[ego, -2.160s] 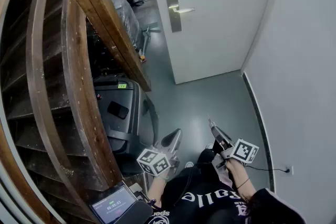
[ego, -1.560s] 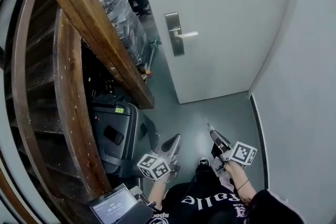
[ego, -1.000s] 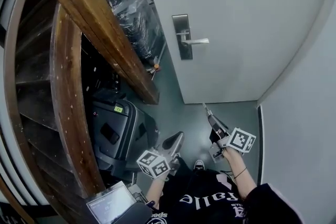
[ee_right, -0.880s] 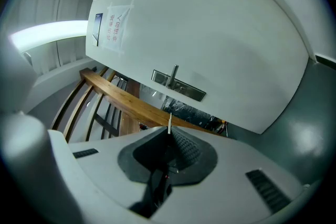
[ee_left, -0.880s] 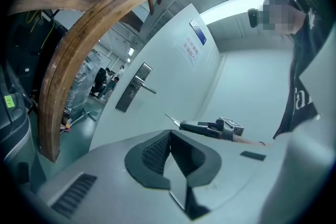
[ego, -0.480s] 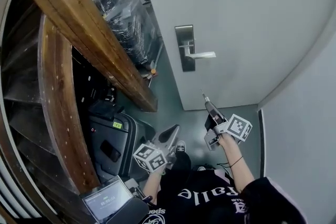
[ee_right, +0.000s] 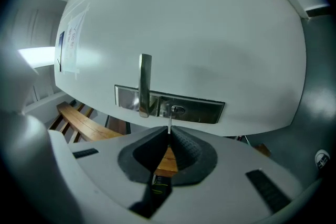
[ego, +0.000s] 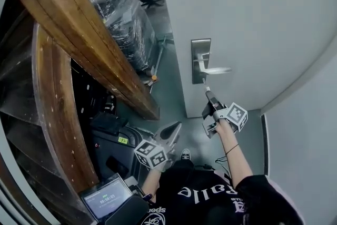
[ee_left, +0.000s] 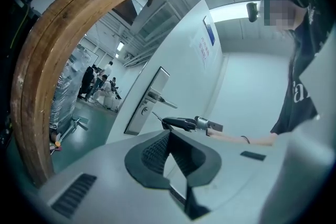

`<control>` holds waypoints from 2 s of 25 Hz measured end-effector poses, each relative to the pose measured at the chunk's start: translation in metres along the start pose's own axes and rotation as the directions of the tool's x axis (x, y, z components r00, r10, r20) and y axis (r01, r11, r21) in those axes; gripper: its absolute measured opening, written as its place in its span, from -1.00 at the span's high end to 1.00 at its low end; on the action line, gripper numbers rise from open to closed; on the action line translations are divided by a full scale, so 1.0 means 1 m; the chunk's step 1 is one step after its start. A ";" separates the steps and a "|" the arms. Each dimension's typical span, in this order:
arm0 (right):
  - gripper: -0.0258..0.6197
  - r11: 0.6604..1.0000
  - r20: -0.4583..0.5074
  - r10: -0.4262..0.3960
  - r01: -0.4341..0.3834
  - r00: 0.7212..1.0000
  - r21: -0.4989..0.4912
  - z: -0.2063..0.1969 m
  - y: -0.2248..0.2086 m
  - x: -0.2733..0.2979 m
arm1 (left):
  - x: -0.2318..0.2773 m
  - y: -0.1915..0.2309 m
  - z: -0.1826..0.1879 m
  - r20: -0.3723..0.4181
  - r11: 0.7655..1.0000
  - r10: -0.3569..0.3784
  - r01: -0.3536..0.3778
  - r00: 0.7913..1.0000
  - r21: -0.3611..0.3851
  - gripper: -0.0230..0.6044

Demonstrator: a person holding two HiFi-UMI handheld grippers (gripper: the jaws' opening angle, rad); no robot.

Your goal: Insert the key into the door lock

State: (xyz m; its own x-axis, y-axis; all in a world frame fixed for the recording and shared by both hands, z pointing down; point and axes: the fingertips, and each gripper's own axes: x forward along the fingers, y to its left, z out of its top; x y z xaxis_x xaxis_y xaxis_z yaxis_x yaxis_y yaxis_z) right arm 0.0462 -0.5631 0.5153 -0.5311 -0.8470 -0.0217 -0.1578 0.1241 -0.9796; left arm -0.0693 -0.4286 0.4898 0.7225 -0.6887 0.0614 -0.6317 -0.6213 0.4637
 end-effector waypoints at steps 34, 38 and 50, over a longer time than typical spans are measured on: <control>0.81 0.984 -0.012 -0.047 0.044 0.999 -0.173 0.010 -0.013 0.066 | -0.010 0.048 0.008 -0.001 0.999 0.002 -0.002 1.000 -0.047 0.91; 0.81 0.943 -0.092 -0.087 0.053 0.992 -0.328 -0.010 -0.008 0.039 | -0.011 0.043 0.006 0.004 0.999 0.011 -0.011 1.000 -0.050 0.91; 0.82 0.908 -0.185 -0.144 0.055 0.972 -0.415 -0.046 0.015 -0.125 | -0.013 -0.031 -0.031 0.007 0.998 0.018 -0.018 1.000 -0.065 0.91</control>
State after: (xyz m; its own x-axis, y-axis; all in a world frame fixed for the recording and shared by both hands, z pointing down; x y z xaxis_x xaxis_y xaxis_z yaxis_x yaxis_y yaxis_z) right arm 0.0718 -0.4313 0.5123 -0.6478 -0.7456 0.1565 -0.5178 0.2803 -0.8083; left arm -0.0503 -0.3893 0.5020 0.7087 -0.7027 0.0635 -0.6249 -0.5834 0.5187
